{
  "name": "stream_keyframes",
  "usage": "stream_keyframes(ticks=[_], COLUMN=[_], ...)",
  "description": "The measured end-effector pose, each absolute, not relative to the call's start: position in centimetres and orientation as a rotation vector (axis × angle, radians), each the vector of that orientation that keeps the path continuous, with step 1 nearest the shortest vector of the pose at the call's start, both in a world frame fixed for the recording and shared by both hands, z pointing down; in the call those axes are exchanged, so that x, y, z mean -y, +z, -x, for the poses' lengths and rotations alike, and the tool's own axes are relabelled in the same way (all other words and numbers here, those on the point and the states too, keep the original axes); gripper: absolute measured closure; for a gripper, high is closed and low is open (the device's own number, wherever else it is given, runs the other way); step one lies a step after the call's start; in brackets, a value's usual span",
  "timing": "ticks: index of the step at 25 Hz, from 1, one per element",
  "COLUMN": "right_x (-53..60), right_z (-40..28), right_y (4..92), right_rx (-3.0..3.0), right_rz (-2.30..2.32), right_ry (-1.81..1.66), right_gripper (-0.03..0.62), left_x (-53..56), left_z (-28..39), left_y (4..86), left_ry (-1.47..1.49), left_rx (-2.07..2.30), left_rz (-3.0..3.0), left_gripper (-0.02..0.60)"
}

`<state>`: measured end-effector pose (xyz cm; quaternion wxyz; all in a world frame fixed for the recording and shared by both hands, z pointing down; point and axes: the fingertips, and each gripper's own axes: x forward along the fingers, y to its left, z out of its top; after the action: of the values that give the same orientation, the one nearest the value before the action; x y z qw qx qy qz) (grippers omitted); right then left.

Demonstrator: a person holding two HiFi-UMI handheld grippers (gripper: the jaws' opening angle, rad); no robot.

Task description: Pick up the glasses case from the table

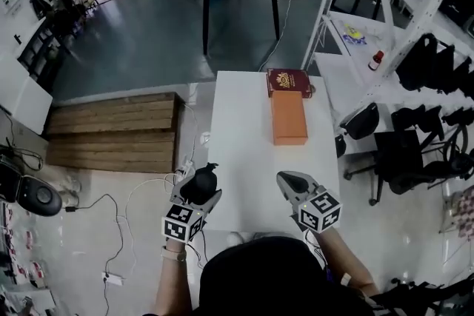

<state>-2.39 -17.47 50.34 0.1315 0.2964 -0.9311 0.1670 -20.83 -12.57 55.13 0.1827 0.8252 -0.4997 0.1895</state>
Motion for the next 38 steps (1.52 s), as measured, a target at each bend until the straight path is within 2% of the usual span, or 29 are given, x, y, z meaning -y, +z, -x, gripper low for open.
stream_keyframes(ticks=[16,23,38], right_x=[14.7,13.5,13.1], right_z=[11.2,11.8,9.6], right_y=[49.2,49.1,49.4], right_rx=[2.763,2.767,2.74], right_rz=[-0.579,-0.545,-0.591], right_ry=[0.437,0.42,0.387], right_gripper=[0.566,0.566,0.566], left_x=[7.6,7.5,7.8], left_z=[26.9,26.9,24.4], left_y=[52.1,51.3,51.4], left_ry=[0.309,0.221,0.242], left_rx=[1.679,1.702,1.65], left_rz=[-2.218,-2.228,-2.287], left_gripper=[0.222,0.221,0.221])
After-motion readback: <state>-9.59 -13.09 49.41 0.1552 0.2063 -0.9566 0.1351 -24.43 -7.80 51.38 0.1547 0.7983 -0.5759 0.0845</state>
